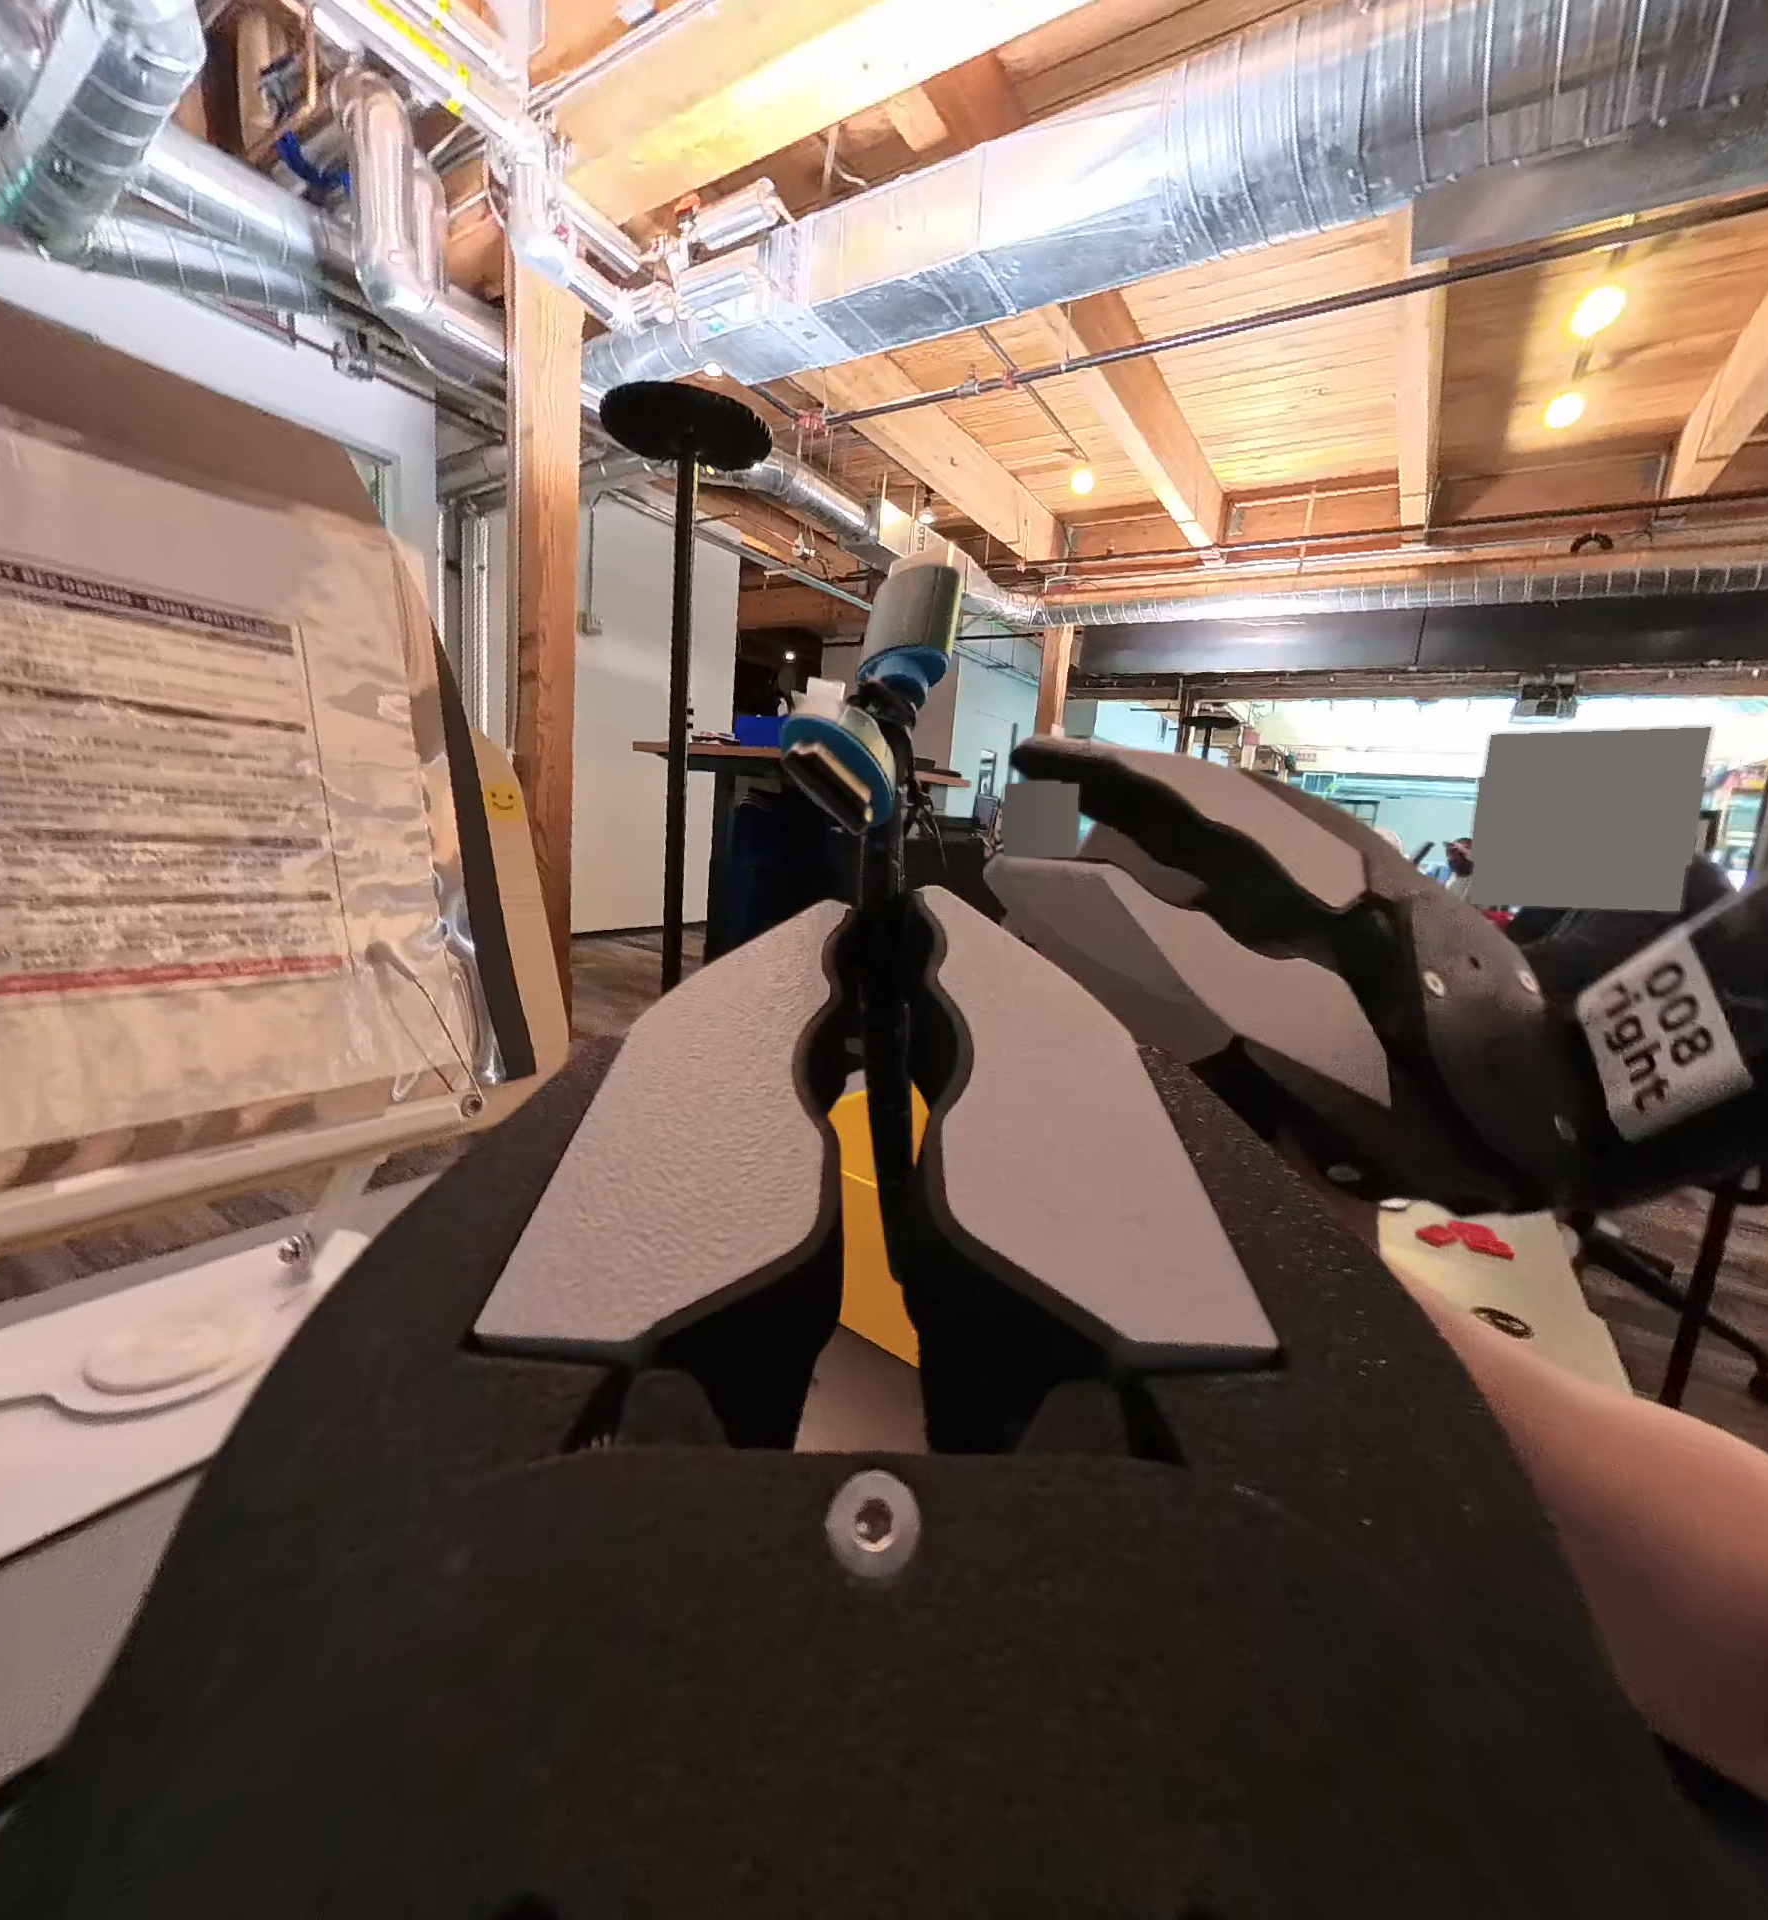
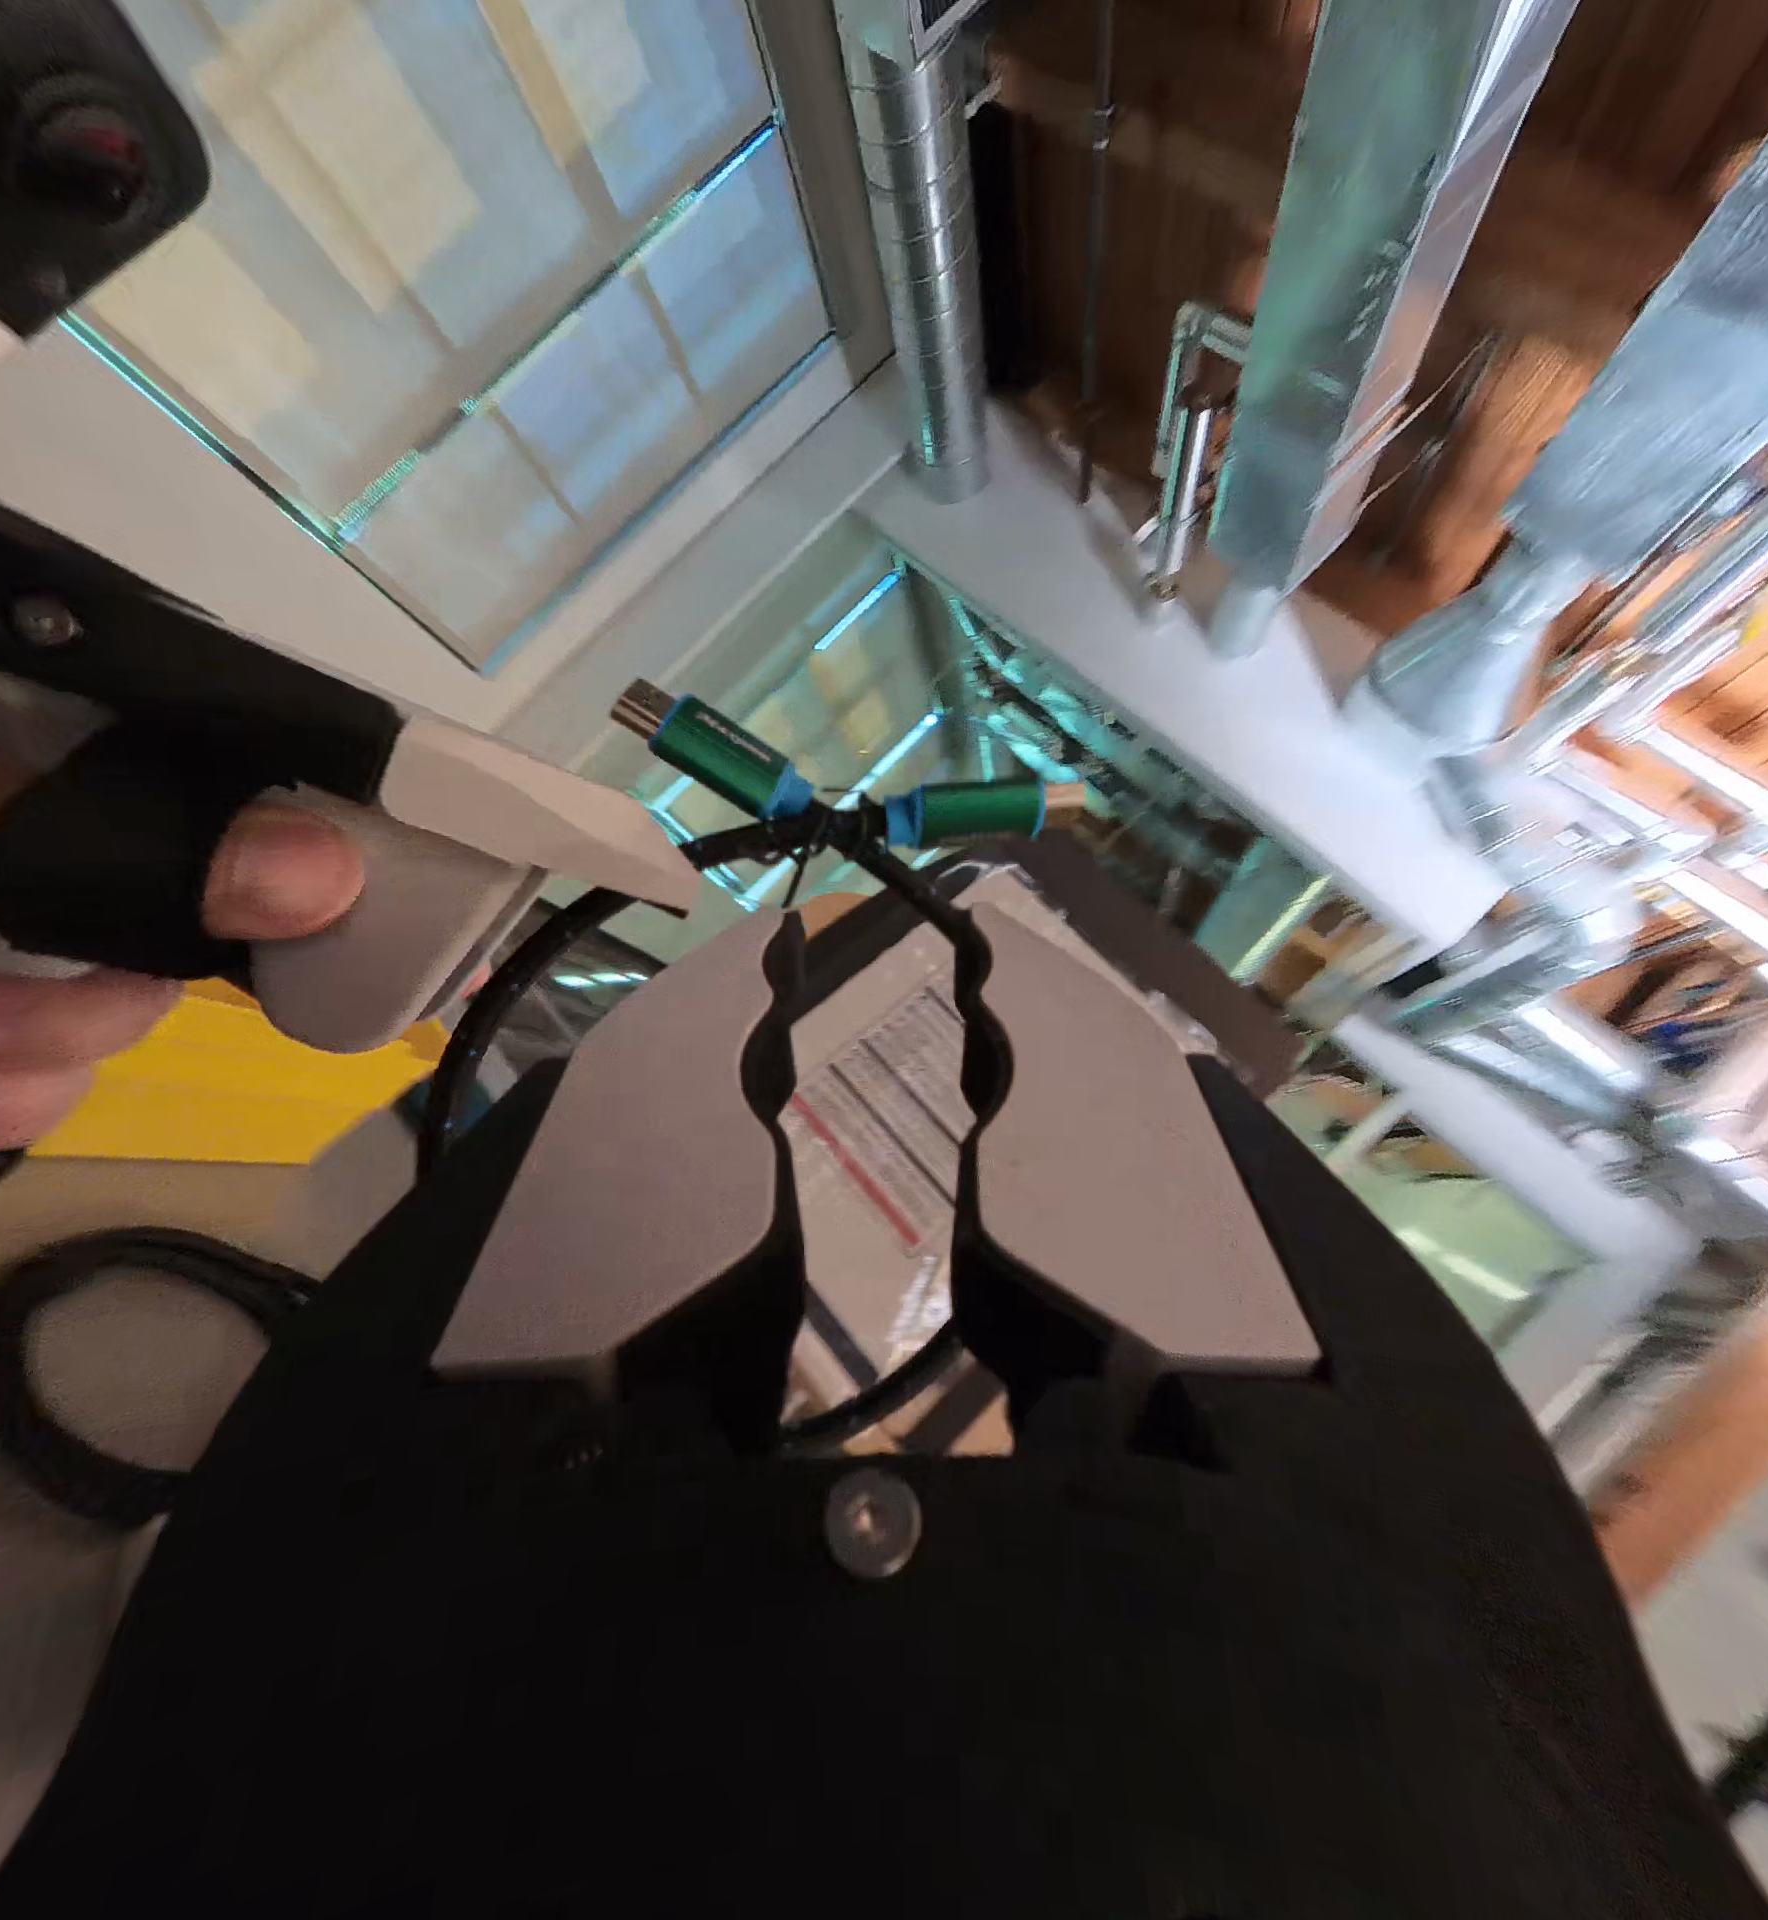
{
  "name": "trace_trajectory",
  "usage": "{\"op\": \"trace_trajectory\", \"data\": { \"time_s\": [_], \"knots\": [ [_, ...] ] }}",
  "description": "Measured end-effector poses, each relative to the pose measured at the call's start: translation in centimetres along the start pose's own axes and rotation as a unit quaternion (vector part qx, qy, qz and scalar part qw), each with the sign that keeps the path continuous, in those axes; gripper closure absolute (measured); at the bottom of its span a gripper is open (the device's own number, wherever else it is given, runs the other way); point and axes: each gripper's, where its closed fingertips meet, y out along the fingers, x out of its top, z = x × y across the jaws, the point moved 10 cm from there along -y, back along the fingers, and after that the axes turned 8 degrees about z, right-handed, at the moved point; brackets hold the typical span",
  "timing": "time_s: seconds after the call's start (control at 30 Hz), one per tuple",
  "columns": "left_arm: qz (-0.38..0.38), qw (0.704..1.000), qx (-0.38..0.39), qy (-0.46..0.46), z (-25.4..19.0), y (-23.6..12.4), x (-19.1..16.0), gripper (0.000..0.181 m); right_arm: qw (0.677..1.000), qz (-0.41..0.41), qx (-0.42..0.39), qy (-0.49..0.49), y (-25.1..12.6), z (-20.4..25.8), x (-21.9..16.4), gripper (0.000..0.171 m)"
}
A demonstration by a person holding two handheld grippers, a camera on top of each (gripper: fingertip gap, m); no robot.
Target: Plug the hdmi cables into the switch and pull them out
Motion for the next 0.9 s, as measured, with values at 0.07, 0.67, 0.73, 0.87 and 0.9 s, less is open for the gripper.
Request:
{"op": "trace_trajectory", "data": {
  "time_s": [0.07, 0.67, 0.73, 0.87, 0.9],
  "knots": [
    [0.006, 1.0, -0.005, -0.013, -0.3, 0.2, -0.3, 0.175, 0.999, 0.013, -0.014, -0.046, 0.1, 0.7, 0.2, 0.148],
    [0.008, 1.0, -0.014, -0.009, -1.0, 0.6, -1.0, 0.175, 0.997, -0.016, 0.024, 0.075, 0.1, 0.8, -0.2, 0.165],
    [0.003, 1.0, -0.008, 0.017, -1.1, 0.4, -0.8, 0.175, 0.973, -0.04, 0.091, 0.209, 0.3, -0.1, -0.6, 0.165],
    [-0.008, 0.999, -0.003, 0.046, -0.9, 0.2, -0.5, 0.174, 0.833, -0.077, 0.238, 0.493, 1.5, -1.5, -2.7, 0.165],
    [-0.01, 0.999, -0.003, 0.053, -0.9, 0.2, -0.4, 0.174, 0.782, -0.086, 0.272, 0.554, 1.8, -1.5, -3.4, 0.166]
  ]
}}
